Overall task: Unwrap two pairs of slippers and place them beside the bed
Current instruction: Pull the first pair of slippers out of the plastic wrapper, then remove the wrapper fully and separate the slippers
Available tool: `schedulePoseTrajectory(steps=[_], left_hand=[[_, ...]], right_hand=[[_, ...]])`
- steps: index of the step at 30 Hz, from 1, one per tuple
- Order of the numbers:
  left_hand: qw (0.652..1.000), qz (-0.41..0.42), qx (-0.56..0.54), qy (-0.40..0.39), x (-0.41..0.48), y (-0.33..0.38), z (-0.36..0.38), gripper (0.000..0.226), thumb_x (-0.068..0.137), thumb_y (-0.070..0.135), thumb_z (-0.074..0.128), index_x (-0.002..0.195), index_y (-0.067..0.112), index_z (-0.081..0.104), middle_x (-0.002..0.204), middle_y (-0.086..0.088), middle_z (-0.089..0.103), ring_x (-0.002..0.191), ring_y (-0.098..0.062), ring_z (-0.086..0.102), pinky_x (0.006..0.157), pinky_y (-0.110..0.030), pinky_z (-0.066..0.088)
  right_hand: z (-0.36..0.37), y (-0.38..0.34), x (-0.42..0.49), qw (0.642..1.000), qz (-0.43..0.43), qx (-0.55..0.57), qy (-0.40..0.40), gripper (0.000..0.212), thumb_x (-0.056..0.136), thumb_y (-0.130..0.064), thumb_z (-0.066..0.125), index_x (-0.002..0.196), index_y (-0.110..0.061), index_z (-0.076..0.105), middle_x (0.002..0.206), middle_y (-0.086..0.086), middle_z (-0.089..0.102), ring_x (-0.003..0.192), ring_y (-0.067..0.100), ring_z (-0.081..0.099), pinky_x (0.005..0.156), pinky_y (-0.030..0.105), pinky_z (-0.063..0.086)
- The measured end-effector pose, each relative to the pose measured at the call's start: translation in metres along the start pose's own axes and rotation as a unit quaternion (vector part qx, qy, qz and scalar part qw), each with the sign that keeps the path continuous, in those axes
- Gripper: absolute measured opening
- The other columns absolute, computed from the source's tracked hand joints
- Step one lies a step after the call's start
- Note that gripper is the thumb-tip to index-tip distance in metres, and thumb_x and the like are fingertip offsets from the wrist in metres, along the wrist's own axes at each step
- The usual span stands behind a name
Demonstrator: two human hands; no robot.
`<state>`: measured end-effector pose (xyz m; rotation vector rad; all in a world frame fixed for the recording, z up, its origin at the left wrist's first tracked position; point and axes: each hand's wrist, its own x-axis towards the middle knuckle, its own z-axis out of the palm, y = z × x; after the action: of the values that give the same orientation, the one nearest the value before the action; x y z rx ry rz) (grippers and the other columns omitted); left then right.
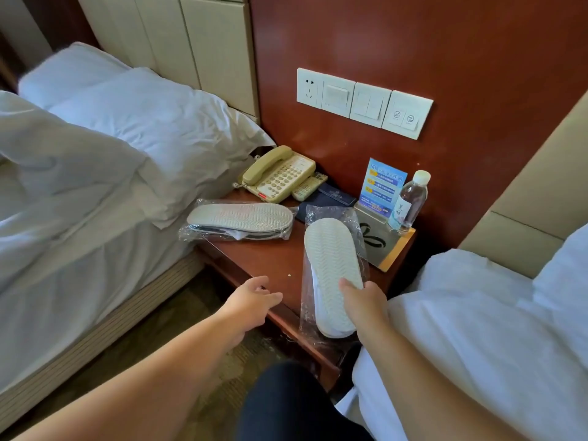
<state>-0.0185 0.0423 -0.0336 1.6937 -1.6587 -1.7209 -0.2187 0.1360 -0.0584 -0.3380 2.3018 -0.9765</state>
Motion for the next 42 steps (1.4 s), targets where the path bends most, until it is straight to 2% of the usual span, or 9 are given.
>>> schedulePoseTrajectory(steps=[4, 9, 13, 17, 22, 27, 34, 37, 42], left_hand=[[1.0, -0.009, -0.018, 0.005, -0.007, -0.005, -0.013, 0.064, 0.088, 0.03, 0.07, 0.146, 0.028, 0.042, 0.132, 0.002, 0.059, 0.096, -0.015, 0.067, 0.085, -0.035, 0.057], [1.0, -0.008, -0.024, 0.01, -0.016, -0.008, -0.025, 0.062, 0.089, 0.03, 0.07, 0.145, 0.026, 0.044, 0.116, 0.007, 0.064, 0.102, -0.013, 0.065, 0.077, -0.029, 0.056], [0.999, -0.007, -0.04, 0.009, -0.021, -0.007, -0.038, 0.059, 0.089, 0.029, 0.07, 0.143, 0.026, 0.046, 0.117, 0.007, 0.064, 0.103, -0.012, 0.065, 0.076, -0.027, 0.055], [0.999, 0.003, -0.048, 0.009, -0.023, -0.006, -0.051, 0.058, 0.09, 0.028, 0.07, 0.143, 0.026, 0.047, 0.121, 0.006, 0.063, 0.104, -0.013, 0.065, 0.086, -0.033, 0.056], [0.997, 0.015, -0.076, 0.027, -0.015, -0.006, -0.07, 0.058, 0.089, 0.03, 0.071, 0.142, 0.028, 0.047, 0.119, 0.008, 0.064, 0.103, -0.011, 0.066, 0.082, -0.03, 0.056], [0.995, 0.012, -0.088, 0.043, -0.004, -0.009, -0.091, 0.057, 0.088, 0.033, 0.071, 0.14, 0.031, 0.049, 0.118, 0.011, 0.065, 0.102, -0.008, 0.066, 0.078, -0.028, 0.056], [0.994, 0.017, -0.082, 0.071, 0.012, -0.01, -0.122, 0.053, 0.088, 0.032, 0.071, 0.136, 0.034, 0.052, 0.118, 0.013, 0.067, 0.1, -0.006, 0.068, 0.085, -0.032, 0.058], [0.993, 0.026, -0.078, 0.082, 0.017, -0.009, -0.133, 0.051, 0.088, 0.032, 0.071, 0.135, 0.034, 0.053, 0.117, 0.013, 0.067, 0.099, -0.005, 0.068, 0.079, -0.029, 0.058], [0.992, 0.032, -0.065, 0.1, 0.02, -0.005, -0.143, 0.047, 0.088, 0.032, 0.07, 0.133, 0.035, 0.054, 0.115, 0.015, 0.067, 0.094, -0.011, 0.071, 0.081, -0.035, 0.06]], right_hand=[[-0.006, -0.001, 0.002, 1.0, -0.024, 0.011, 0.007, 0.055, 0.083, -0.059, 0.048, 0.11, -0.014, 0.063, 0.109, 0.009, 0.061, 0.096, 0.031, 0.059, 0.089, 0.045, 0.051], [-0.009, -0.003, 0.003, 0.999, -0.006, 0.051, 0.002, 0.047, 0.087, -0.046, 0.054, 0.118, -0.011, 0.055, 0.109, 0.009, 0.06, 0.091, 0.028, 0.058, 0.083, 0.042, 0.052], [-0.004, -0.003, -0.002, 0.994, -0.01, -0.085, 0.065, 0.058, 0.084, -0.032, 0.062, 0.136, -0.019, 0.04, 0.131, 0.013, 0.047, 0.113, 0.034, 0.049, 0.086, 0.042, 0.045], [0.012, -0.031, -0.008, 0.956, -0.145, -0.219, 0.134, 0.06, 0.082, -0.021, 0.063, 0.137, -0.025, 0.04, 0.138, 0.009, 0.039, 0.12, 0.032, 0.04, 0.098, 0.047, 0.033], [0.054, -0.104, -0.009, 0.933, -0.309, -0.185, 0.025, 0.041, 0.086, -0.024, 0.065, 0.126, -0.022, 0.055, 0.129, 0.006, 0.049, 0.116, 0.027, 0.05, 0.097, 0.041, 0.041], [0.105, -0.148, 0.0, 0.988, -0.134, -0.028, -0.076, 0.068, 0.076, -0.038, 0.074, 0.134, -0.015, 0.048, 0.129, 0.009, 0.056, 0.108, 0.028, 0.059, 0.083, 0.038, 0.052], [0.14, -0.165, 0.037, 0.982, 0.096, 0.123, -0.102, 0.098, 0.065, -0.06, 0.075, 0.141, -0.008, 0.04, 0.139, 0.014, 0.05, 0.12, 0.036, 0.053, 0.101, 0.05, 0.046], [0.149, -0.168, 0.055, 0.977, 0.116, 0.126, -0.123, 0.099, 0.069, -0.06, 0.074, 0.143, -0.006, 0.038, 0.141, 0.017, 0.047, 0.124, 0.037, 0.051, 0.103, 0.051, 0.043], [0.156, -0.166, 0.072, 0.971, 0.099, 0.149, -0.158, 0.075, 0.081, -0.033, 0.077, 0.14, -0.003, 0.042, 0.141, 0.018, 0.049, 0.125, 0.035, 0.051, 0.102, 0.049, 0.046]])
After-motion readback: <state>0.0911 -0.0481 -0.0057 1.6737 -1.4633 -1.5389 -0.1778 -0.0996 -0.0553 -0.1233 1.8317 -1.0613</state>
